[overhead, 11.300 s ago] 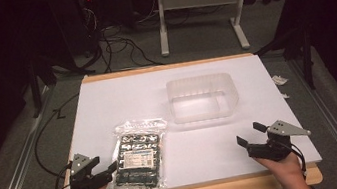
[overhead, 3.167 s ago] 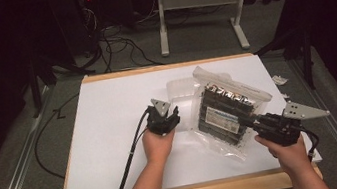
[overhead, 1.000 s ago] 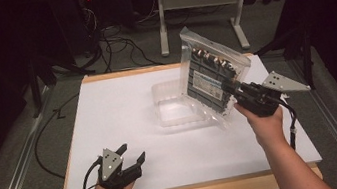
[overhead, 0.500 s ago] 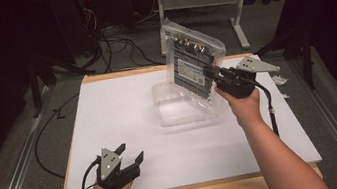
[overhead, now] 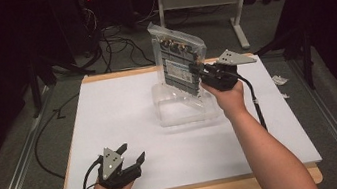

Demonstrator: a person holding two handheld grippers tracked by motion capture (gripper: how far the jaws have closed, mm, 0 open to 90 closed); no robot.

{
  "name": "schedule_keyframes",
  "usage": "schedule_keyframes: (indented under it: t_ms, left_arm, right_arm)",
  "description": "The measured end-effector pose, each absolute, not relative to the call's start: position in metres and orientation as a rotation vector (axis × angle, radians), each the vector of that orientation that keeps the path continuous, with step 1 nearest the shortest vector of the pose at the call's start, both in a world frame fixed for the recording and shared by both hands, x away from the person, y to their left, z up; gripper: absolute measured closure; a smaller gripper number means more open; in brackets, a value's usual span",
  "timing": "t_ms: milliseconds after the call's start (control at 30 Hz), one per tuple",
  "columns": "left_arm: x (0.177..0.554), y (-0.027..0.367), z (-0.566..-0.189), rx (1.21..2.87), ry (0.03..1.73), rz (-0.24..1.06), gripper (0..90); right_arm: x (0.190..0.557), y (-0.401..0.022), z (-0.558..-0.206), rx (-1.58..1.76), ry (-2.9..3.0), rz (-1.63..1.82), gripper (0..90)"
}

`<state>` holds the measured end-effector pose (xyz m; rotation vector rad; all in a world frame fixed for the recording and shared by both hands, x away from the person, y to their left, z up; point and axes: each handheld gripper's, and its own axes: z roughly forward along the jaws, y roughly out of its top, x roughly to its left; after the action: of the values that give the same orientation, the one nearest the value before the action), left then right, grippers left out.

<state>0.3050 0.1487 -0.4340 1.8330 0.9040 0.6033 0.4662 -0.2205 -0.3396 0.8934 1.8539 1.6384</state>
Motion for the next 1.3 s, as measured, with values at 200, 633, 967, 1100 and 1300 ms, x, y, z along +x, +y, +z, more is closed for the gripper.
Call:
schedule_keyframes:
  t_ms: [200,633,967,1100,1300]
  left_arm:
    - [0.305,0.148,-0.435,1.837,0.901,0.601,34.2]
    - [0.306,0.148,-0.435,1.845,0.890,0.599,34.2]
    - [0.305,0.147,-0.435,1.841,0.894,0.599,34.2]
    - [0.305,0.146,-0.435,1.846,0.894,0.597,34.3]
    - [0.306,0.145,-0.435,1.850,0.894,0.595,34.3]
  right_arm:
    - [0.470,-0.215,-0.343,0.872,1.869,1.649,76.6]
    - [0.479,-0.200,-0.375,0.851,1.949,1.542,76.5]
    - [0.476,-0.206,-0.395,0.935,1.929,1.568,76.3]
    - [0.471,-0.211,-0.404,0.966,1.937,1.554,76.2]
    - [0.466,-0.224,-0.419,1.039,1.940,1.578,75.8]
